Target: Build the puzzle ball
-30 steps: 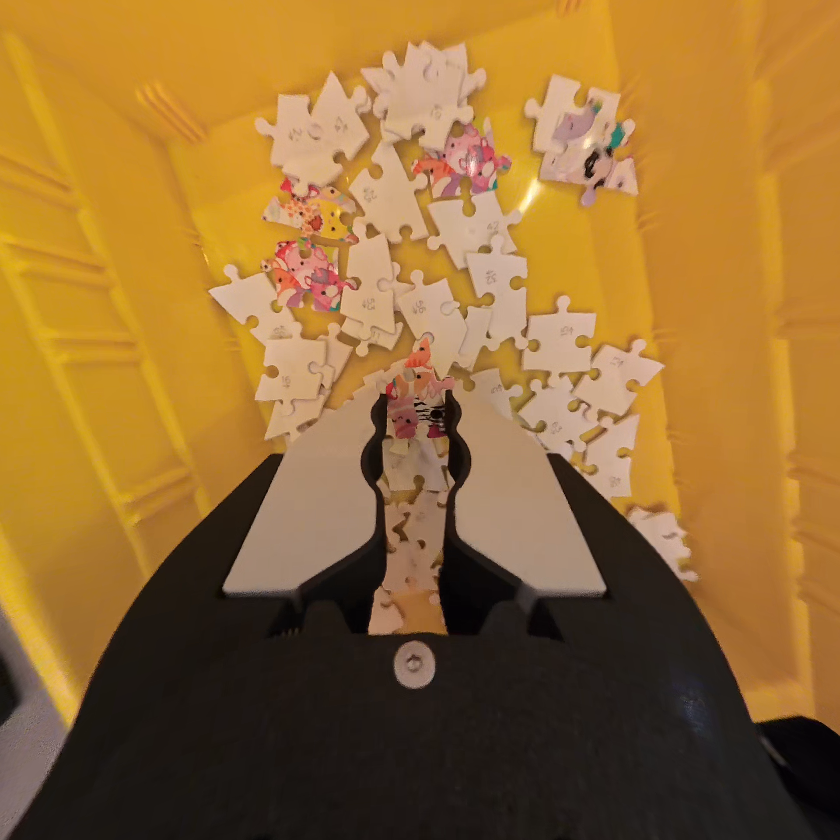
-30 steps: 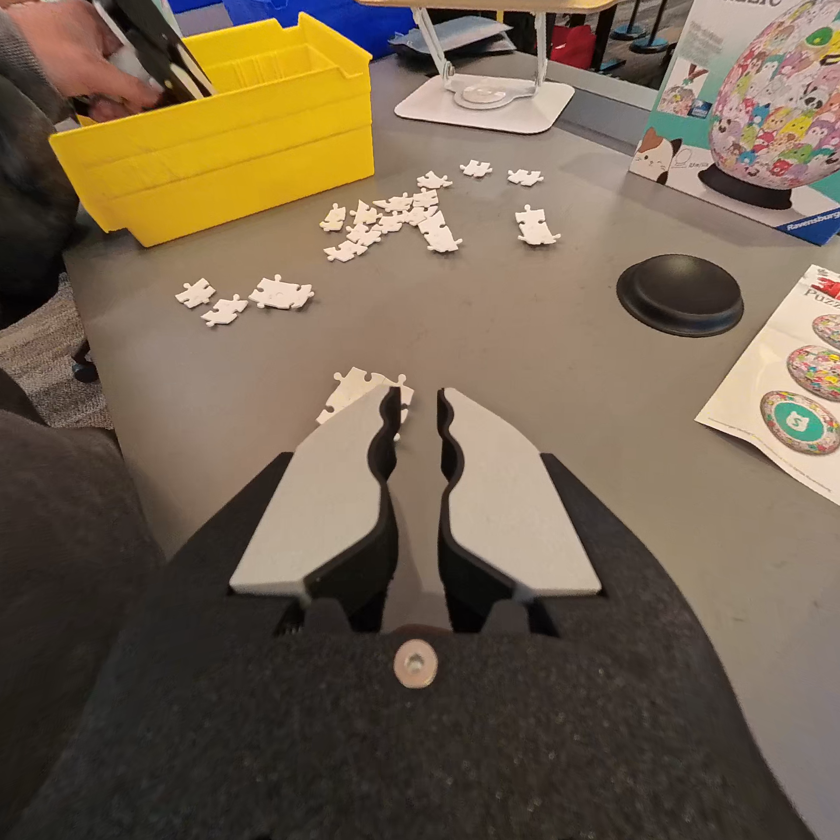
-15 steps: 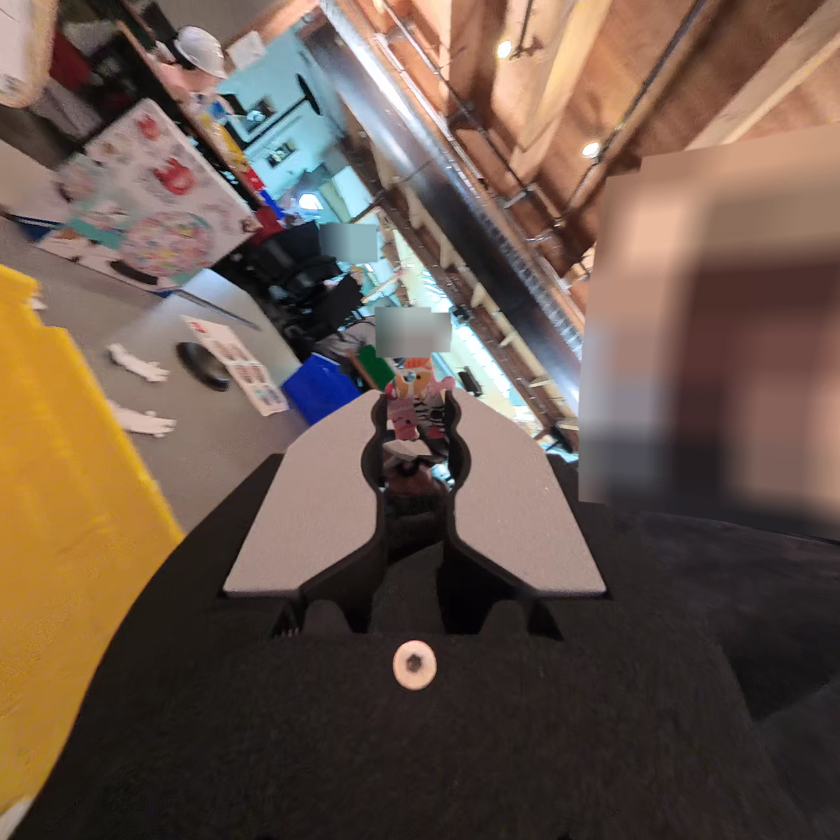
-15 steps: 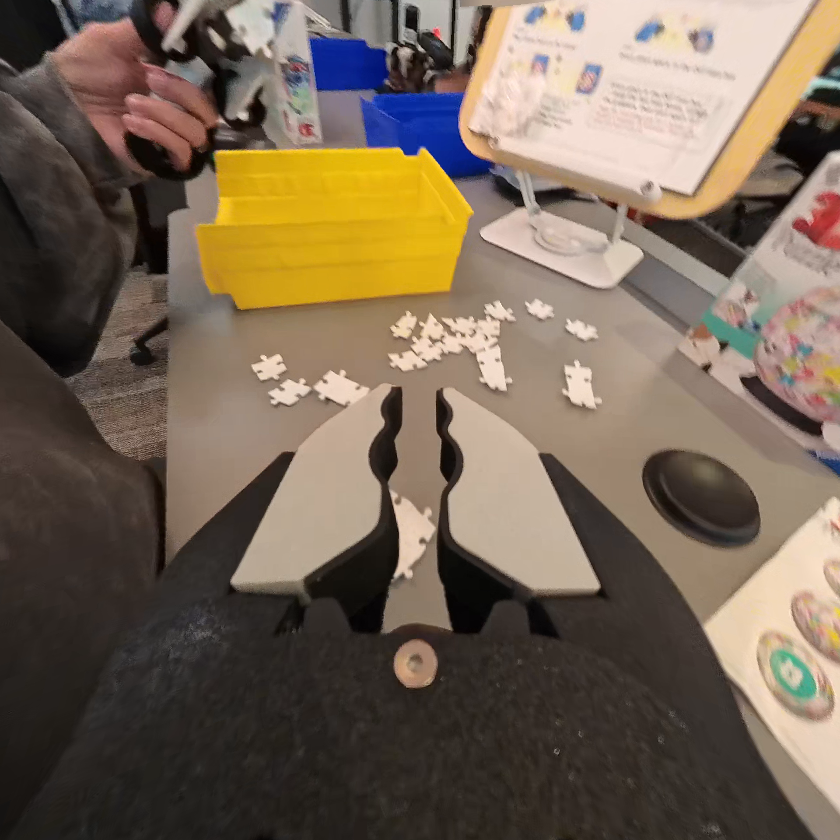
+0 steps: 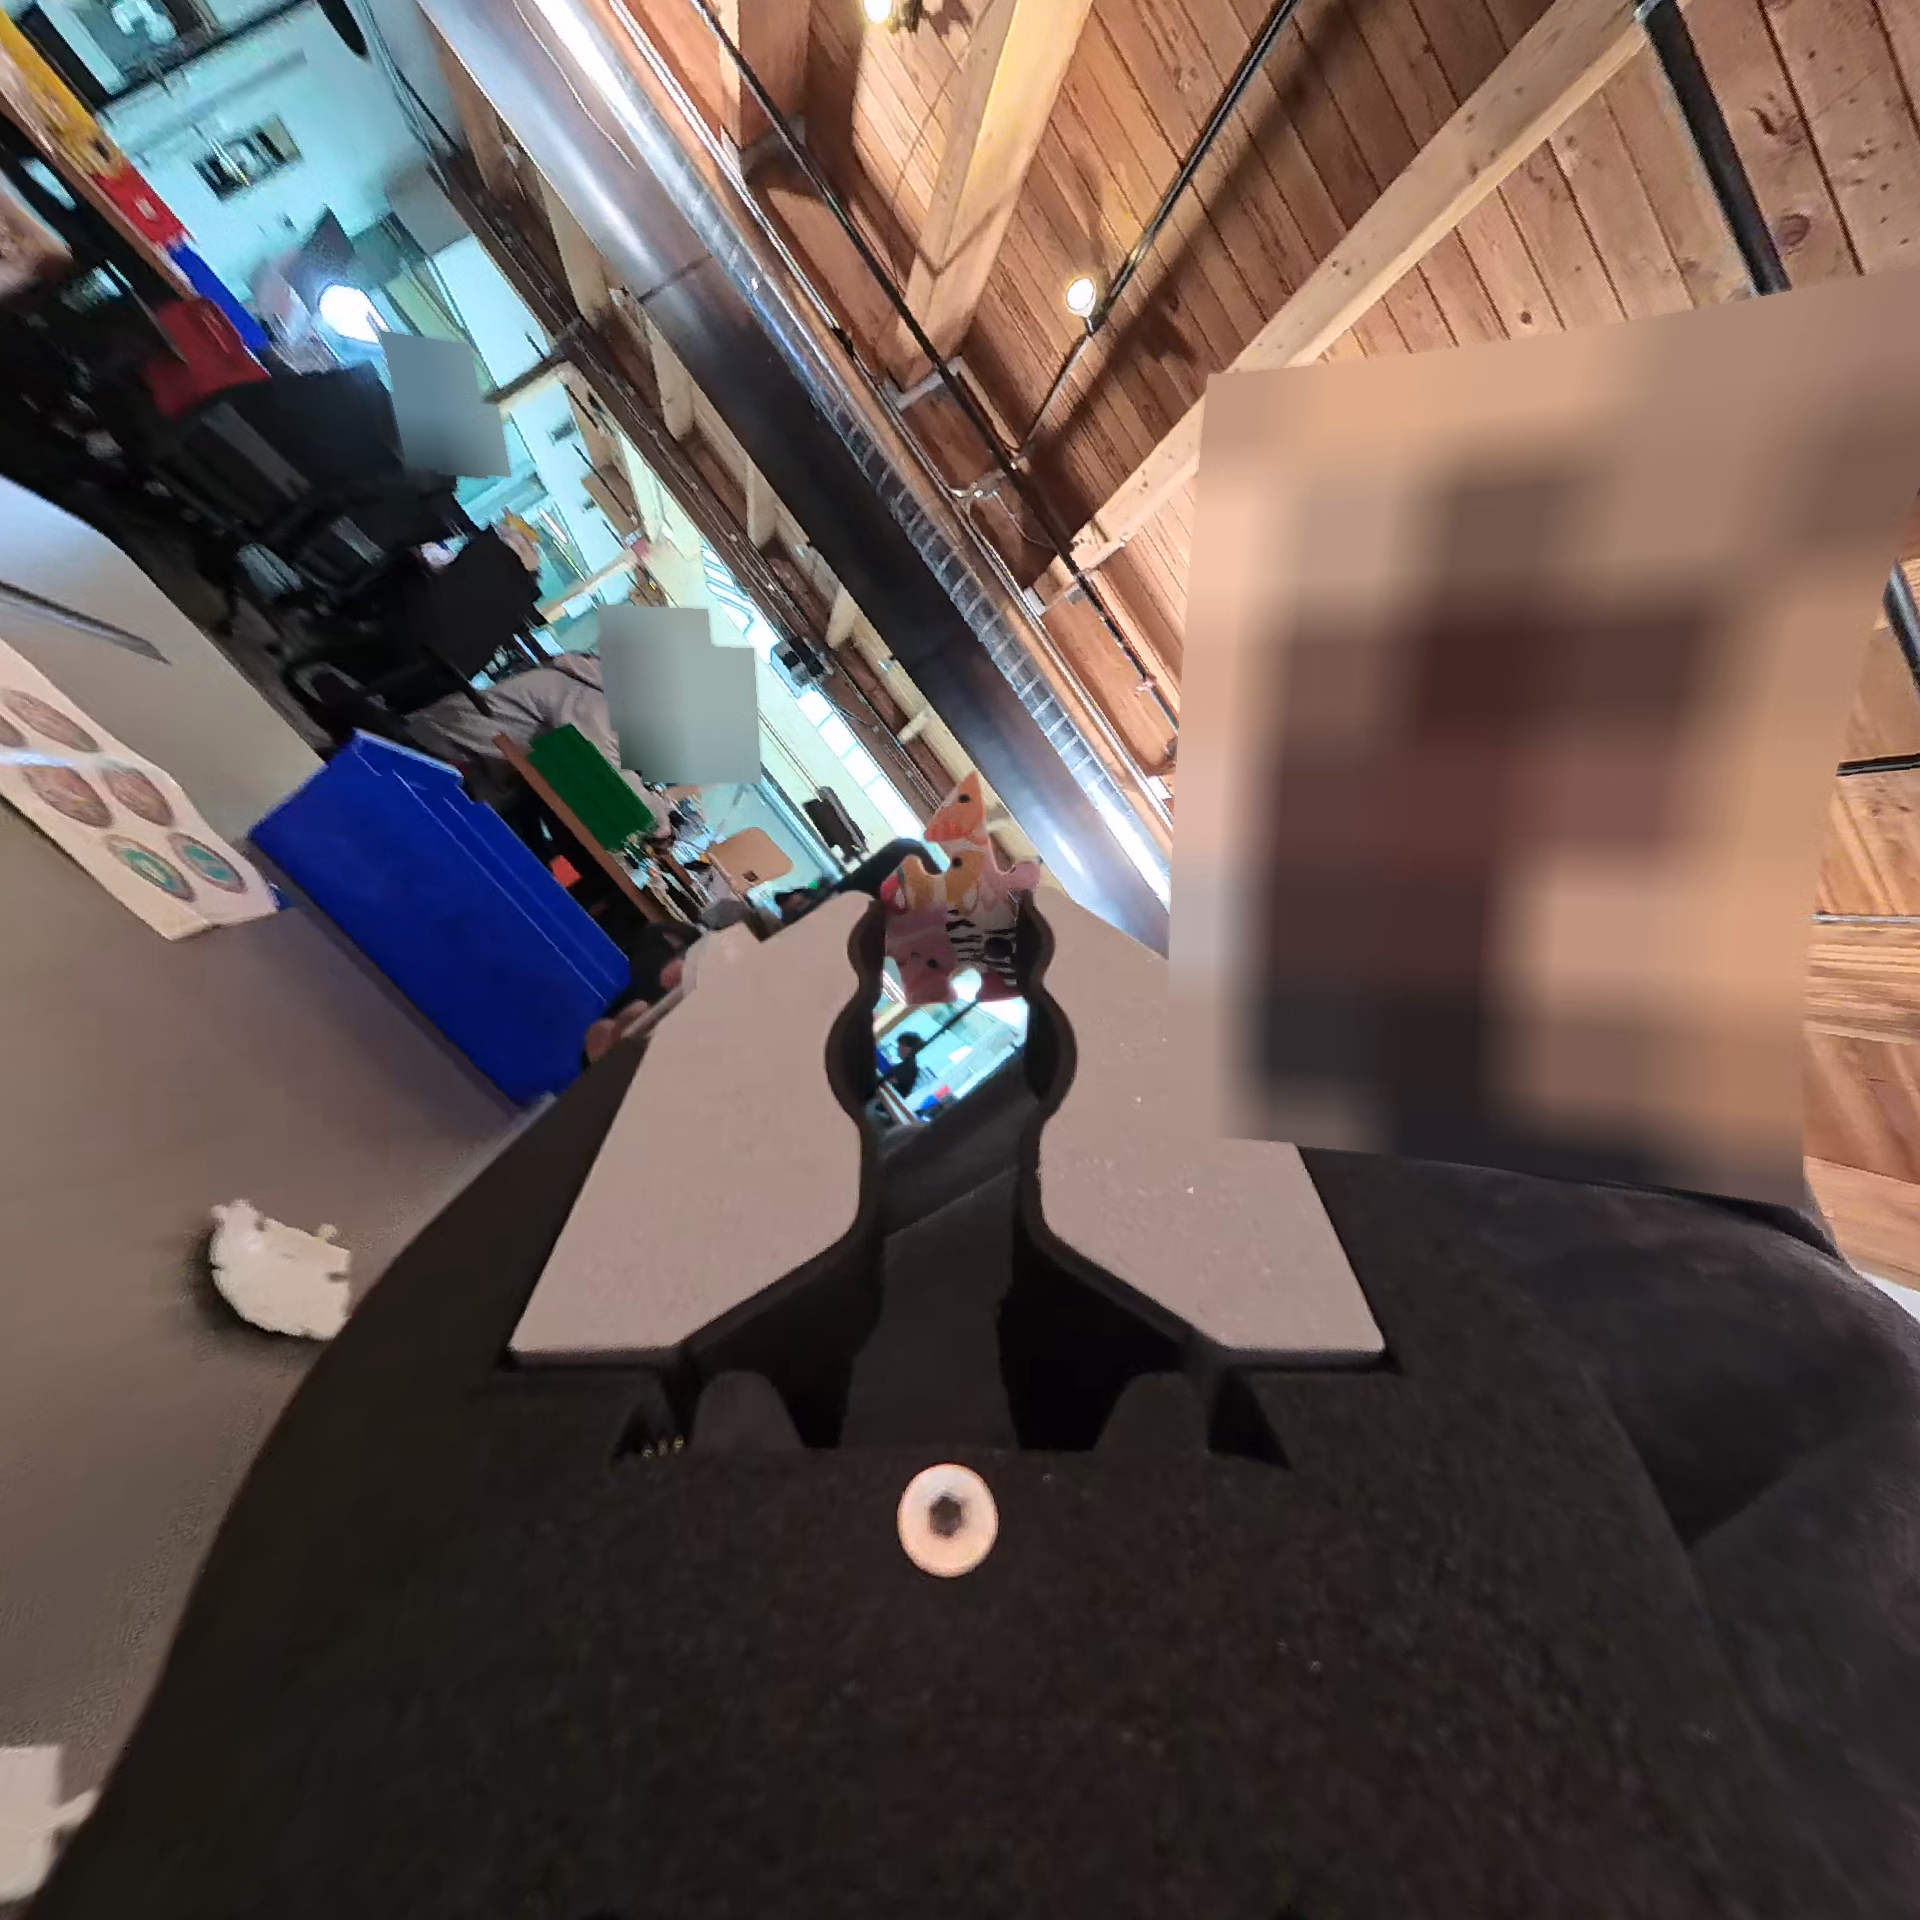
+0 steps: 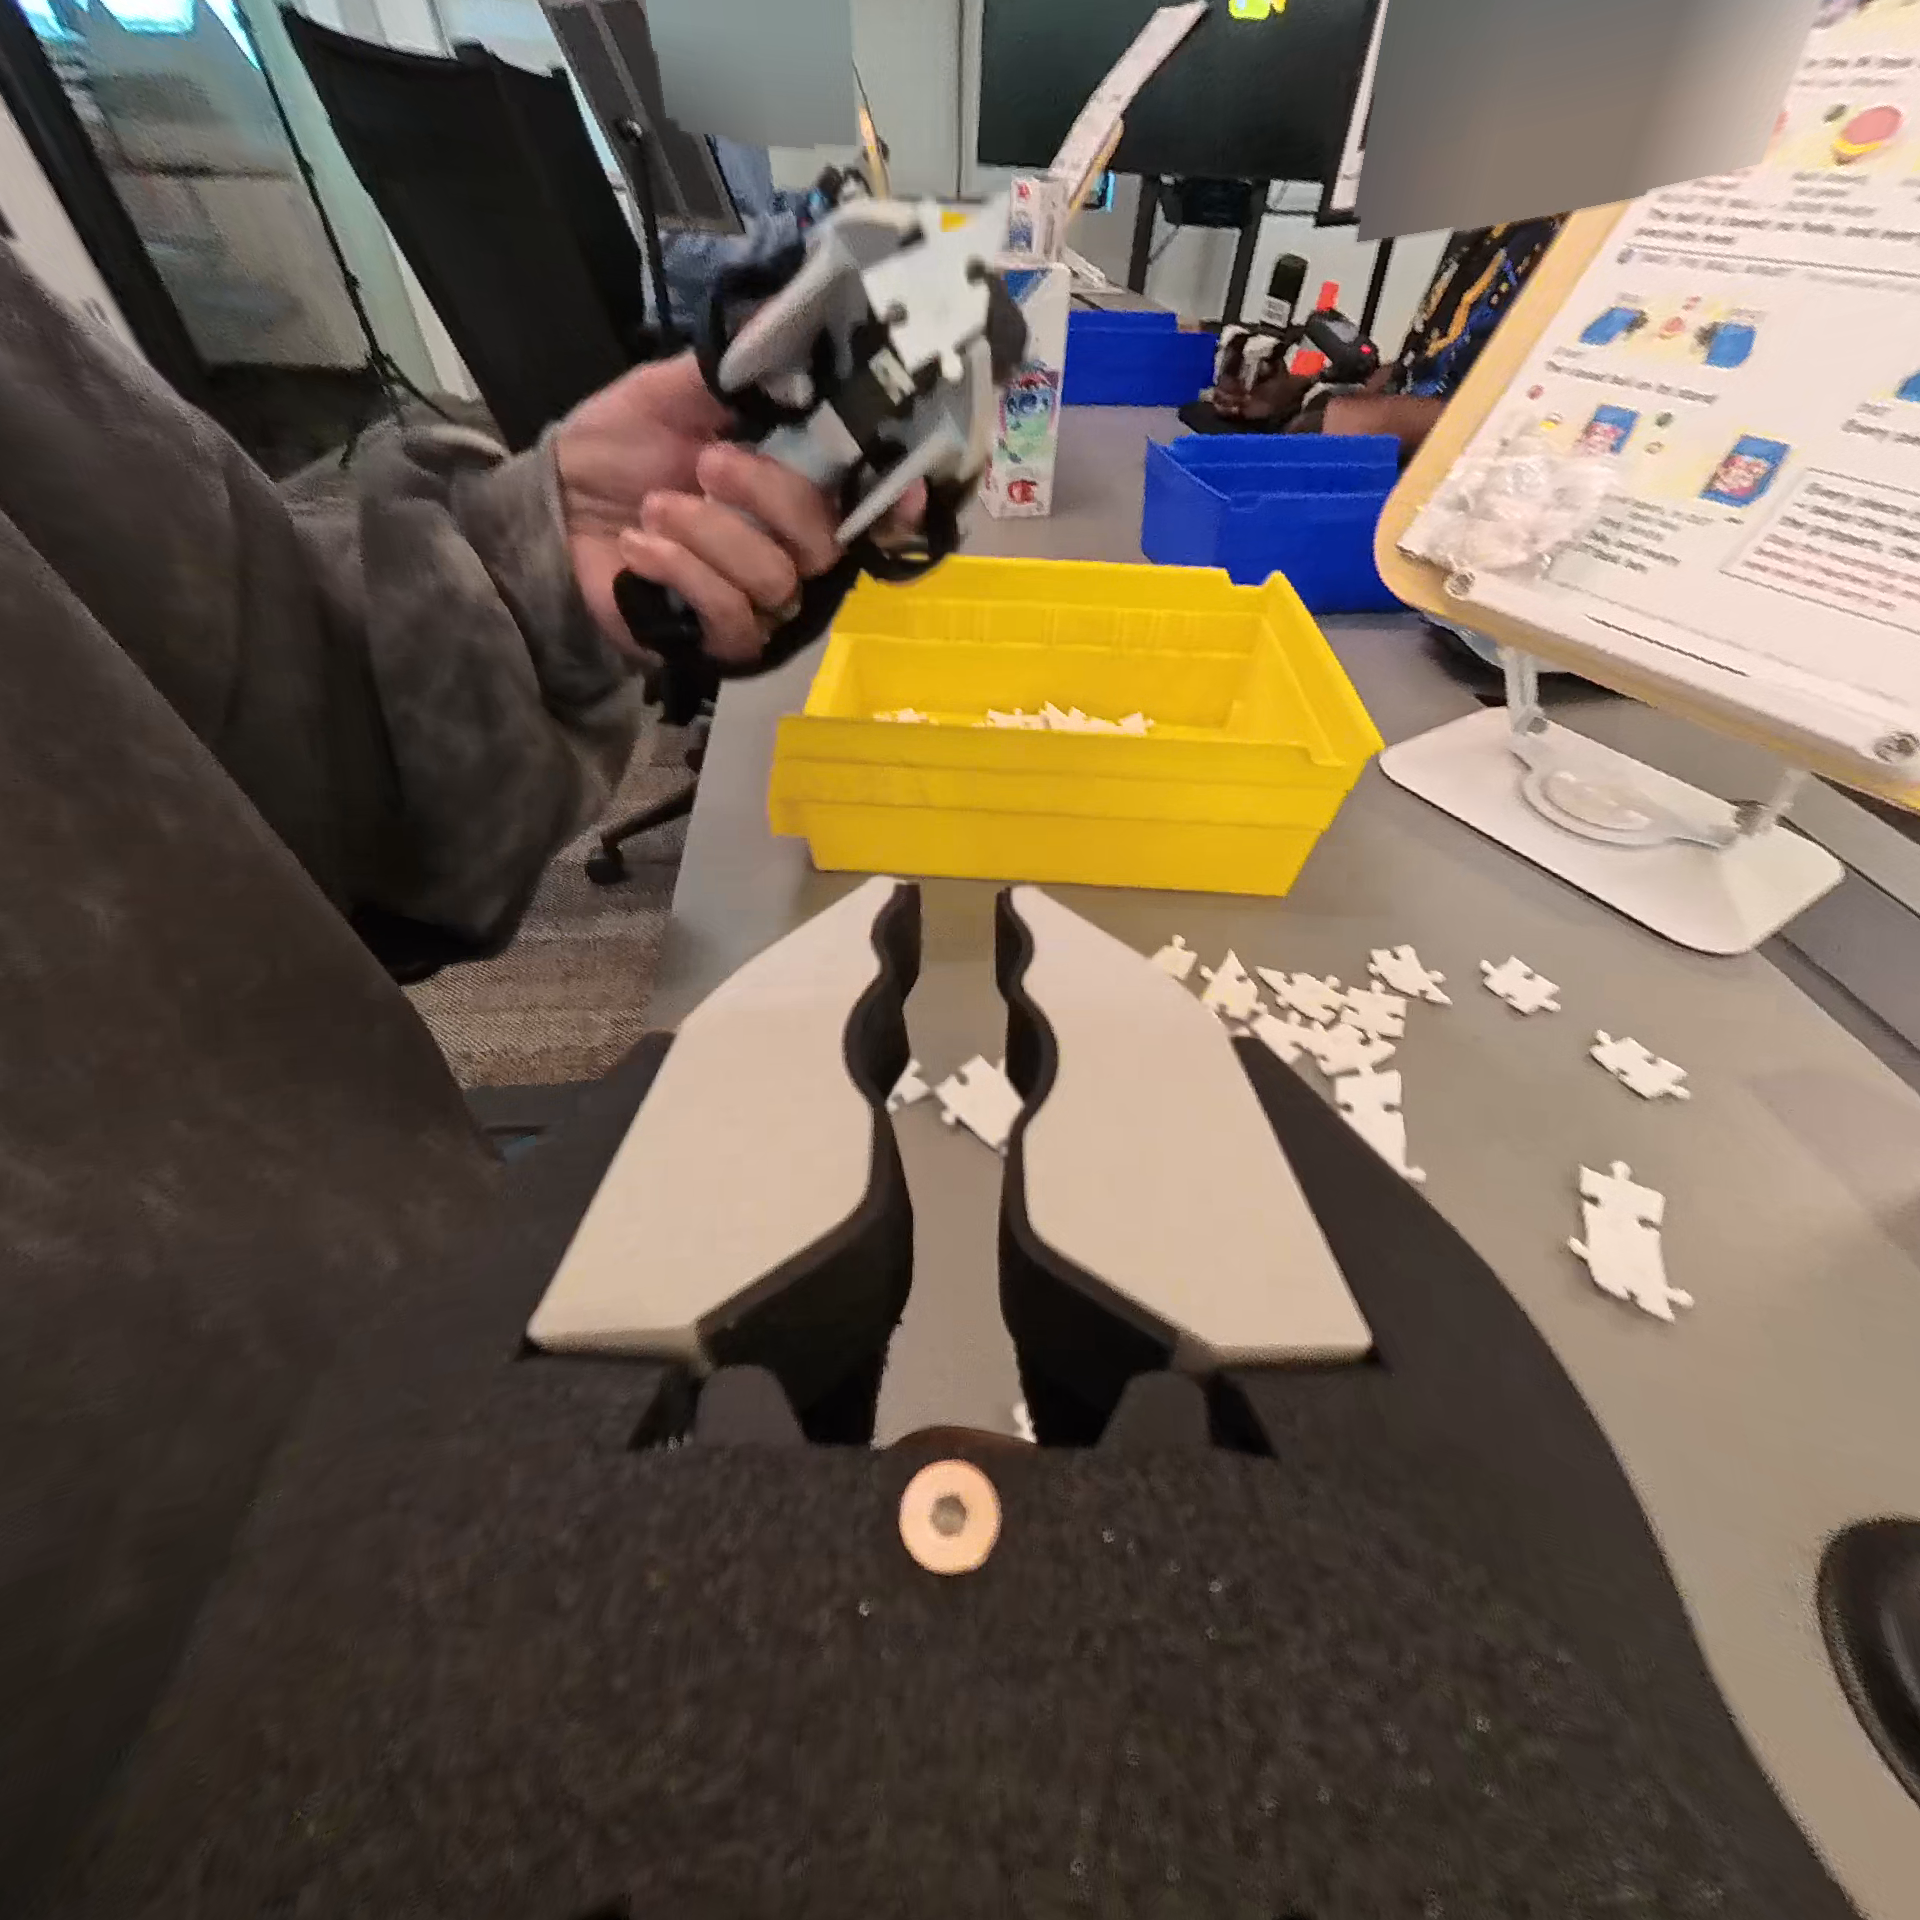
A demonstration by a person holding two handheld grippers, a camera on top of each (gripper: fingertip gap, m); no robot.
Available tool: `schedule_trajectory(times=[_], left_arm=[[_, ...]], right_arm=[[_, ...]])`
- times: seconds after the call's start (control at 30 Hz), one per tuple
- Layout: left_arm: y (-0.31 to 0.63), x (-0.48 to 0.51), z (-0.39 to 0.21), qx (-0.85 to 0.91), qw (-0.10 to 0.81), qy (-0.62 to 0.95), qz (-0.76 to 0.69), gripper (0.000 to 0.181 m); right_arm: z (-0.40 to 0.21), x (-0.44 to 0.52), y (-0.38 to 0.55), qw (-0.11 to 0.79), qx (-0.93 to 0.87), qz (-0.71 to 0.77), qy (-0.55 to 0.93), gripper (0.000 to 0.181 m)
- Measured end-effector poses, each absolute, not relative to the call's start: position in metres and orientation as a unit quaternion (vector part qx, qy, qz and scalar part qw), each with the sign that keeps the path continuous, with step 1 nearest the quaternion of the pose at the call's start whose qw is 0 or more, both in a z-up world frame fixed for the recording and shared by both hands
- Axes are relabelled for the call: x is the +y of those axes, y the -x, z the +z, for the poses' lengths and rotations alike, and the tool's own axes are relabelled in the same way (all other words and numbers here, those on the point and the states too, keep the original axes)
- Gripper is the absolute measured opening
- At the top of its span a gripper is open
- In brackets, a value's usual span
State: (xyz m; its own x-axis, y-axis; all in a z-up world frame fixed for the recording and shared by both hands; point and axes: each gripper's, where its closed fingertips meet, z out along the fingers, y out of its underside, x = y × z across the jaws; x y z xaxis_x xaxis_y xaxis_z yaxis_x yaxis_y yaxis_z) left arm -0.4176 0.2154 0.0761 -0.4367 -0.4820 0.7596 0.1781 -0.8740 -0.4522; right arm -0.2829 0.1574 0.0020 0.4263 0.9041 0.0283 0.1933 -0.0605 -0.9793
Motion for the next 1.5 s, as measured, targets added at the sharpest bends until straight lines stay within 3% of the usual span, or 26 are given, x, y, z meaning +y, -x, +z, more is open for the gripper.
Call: schedule_trajectory(times=[0.03, 0.23, 0.33, 0.57, 0.77, 0.9, 1.07, 1.23, 1.5], left_arm=[[0.408, 0.209, 0.073, 0.158, 0.179, 0.494, -0.836, 0.023], [0.343, 0.144, 0.02, 0.226, -0.063, 0.567, -0.79, 0.023], [0.321, 0.121, 0.001, 0.25, -0.136, 0.583, -0.761, 0.023], [0.304, 0.1, -0.01, 0.29, -0.179, 0.585, -0.736, 0.024], [0.309, 0.138, -0.011, 0.275, -0.04, 0.628, -0.727, 0.031], [0.323, 0.163, -0.018, 0.282, 0.089, 0.678, -0.673, 0.035], [0.341, 0.18, -0.017, 0.278, 0.229, 0.693, -0.624, 0.035], [0.35, 0.185, -0.042, 0.355, 0.386, 0.731, -0.437, 0.035], [0.343, 0.168, -0.059, 0.371, 0.433, 0.741, -0.354, 0.044]], right_arm=[[0.005, 0.156, 0.287, 0.541, -0.422, 0.337, 0.645, 0.014], [0.021, 0.142, 0.3, 0.527, -0.433, 0.395, 0.615, 0.017], [0.01, 0.134, 0.304, 0.499, -0.466, 0.398, 0.612, 0.017], [-0.01, 0.116, 0.304, 0.452, -0.505, 0.402, 0.616, 0.009], [-0.012, 0.141, 0.288, 0.475, -0.436, 0.406, 0.648, 0.002], [-0.011, 0.183, 0.258, 0.501, -0.278, 0.439, 0.692, 0.002], [-0.027, 0.213, 0.23, 0.44, -0.126, 0.504, 0.732, 0.002], [-0.039, 0.229, 0.221, 0.421, -0.096, 0.487, 0.759, 0.002], [-0.043, 0.235, 0.222, 0.415, -0.094, 0.467, 0.775, 0.002]])
